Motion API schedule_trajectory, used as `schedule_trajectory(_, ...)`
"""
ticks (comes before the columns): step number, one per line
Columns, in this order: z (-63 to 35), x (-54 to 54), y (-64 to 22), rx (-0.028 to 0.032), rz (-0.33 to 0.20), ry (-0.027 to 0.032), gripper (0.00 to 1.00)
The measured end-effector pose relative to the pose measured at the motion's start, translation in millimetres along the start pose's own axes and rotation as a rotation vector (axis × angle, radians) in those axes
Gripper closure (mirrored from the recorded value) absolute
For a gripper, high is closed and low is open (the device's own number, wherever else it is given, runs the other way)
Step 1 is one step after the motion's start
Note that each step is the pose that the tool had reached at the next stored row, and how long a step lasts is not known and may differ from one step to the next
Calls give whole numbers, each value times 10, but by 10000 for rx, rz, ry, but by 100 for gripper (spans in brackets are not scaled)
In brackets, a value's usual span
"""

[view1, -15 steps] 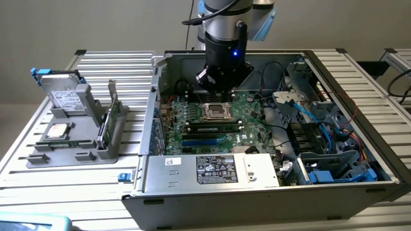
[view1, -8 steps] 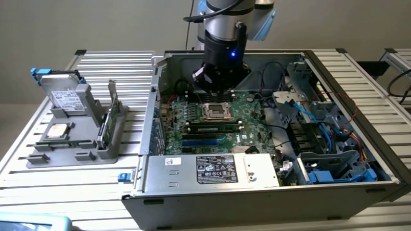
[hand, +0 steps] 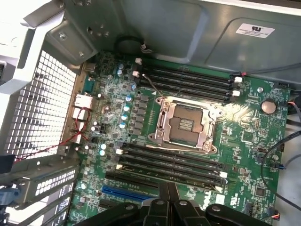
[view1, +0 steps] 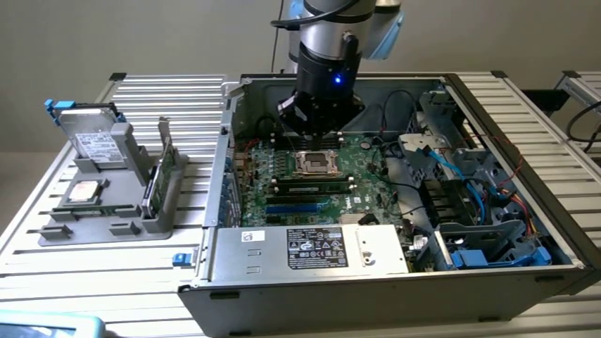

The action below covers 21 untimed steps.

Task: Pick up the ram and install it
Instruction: 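Press down the ram until it locks into place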

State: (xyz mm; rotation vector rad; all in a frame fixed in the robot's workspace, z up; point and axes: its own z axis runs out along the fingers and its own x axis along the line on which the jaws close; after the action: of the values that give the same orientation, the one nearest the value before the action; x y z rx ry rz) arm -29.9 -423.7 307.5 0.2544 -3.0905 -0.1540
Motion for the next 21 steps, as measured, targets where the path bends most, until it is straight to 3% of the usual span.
schedule_trajectory(4,-3,0,-1,96,419,-18,89)
schedule_trajectory(21,-173,7,10,355,1847,23,89)
